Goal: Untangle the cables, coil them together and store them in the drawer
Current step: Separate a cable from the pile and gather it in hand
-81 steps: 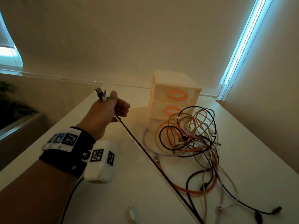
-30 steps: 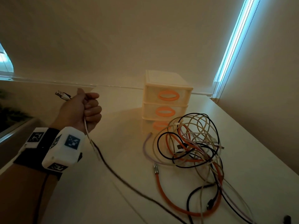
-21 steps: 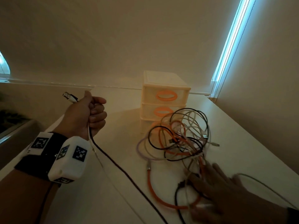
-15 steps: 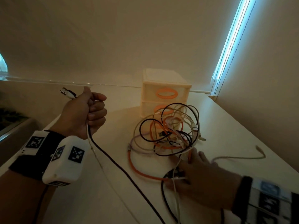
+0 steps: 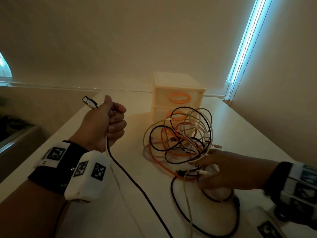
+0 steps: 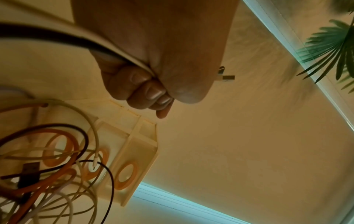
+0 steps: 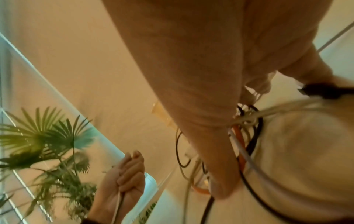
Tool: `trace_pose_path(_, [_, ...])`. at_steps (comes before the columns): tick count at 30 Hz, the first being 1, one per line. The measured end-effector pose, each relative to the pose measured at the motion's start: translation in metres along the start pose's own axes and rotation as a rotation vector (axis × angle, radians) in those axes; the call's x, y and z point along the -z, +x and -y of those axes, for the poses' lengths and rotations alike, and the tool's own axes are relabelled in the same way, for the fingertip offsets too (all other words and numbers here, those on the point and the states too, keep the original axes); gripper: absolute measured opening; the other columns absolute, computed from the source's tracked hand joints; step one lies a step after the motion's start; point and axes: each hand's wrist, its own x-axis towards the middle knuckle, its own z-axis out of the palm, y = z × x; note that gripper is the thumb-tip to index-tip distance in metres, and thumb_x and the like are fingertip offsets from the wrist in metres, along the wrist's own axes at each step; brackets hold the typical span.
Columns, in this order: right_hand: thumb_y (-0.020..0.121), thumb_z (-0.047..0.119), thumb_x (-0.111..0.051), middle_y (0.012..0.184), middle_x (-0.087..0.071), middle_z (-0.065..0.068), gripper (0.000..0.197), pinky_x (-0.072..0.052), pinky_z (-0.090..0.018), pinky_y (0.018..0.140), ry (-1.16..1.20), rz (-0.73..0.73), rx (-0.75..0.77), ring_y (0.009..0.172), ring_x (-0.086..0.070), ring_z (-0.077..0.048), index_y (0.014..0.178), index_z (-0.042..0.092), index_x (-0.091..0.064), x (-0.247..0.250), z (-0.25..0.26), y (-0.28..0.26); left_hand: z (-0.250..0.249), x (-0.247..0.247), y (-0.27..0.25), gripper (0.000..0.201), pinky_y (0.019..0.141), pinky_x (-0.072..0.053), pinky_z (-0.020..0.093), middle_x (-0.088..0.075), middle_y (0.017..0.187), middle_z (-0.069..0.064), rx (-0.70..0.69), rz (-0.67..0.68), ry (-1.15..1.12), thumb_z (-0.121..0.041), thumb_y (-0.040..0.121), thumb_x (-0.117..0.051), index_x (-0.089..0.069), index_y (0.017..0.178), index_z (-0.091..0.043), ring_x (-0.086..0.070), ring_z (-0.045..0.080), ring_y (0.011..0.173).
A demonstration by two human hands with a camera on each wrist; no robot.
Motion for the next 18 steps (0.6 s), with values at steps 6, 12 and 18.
trace_pose_path(6, [0.071,0.050,-0.086,0.129,-0.047,0.030,0.056,-0.045,-0.011,0.087,0.059,0.021,-0.026,0.108,-0.049,0.015,0.116,0.051,-0.052,0.008,-0.019,-0.023,0.011,-0.015,-0.009,0.054,0.038,-0.020,0.019,-0.021,0.061,0.001,-0.024,0.048,0.039,-0.053,0.106,-0.033,-0.055,0.081,-0.010,-0.023,0.010,0.041])
trace_pose_path(12, [0.076,0.054,-0.078,0.118,-0.044,0.023,0.044,-0.058,-0.029,0.083,-0.126,-0.041,-0.151,0.096,-0.062,-0.011,0.099,0.047,-0.041,0.026,-0.002,-0.034,0.016,-0.029,-0.020,0.061,0.047,-0.038,0.028,-0.037,0.058,0.005,-0.038,0.143,0.230,-0.053,0.106,-0.029,-0.063,0.091,-0.004,-0.048,0.021,0.053])
trace_pose_path(18, [0.094,0.041,-0.060,0.085,-0.074,0.001,0.018,-0.063,-0.034,0.074,0.454,-0.192,0.017,0.077,-0.073,-0.014,0.100,0.027,-0.068,0.021,0.086,-0.020,0.018,-0.044,-0.030,0.071,0.071,-0.054,0.038,-0.063,0.090,0.013,-0.019,0.302,0.316,-0.056,0.105,-0.020,-0.064,0.127,-0.005,-0.062,0.026,0.089])
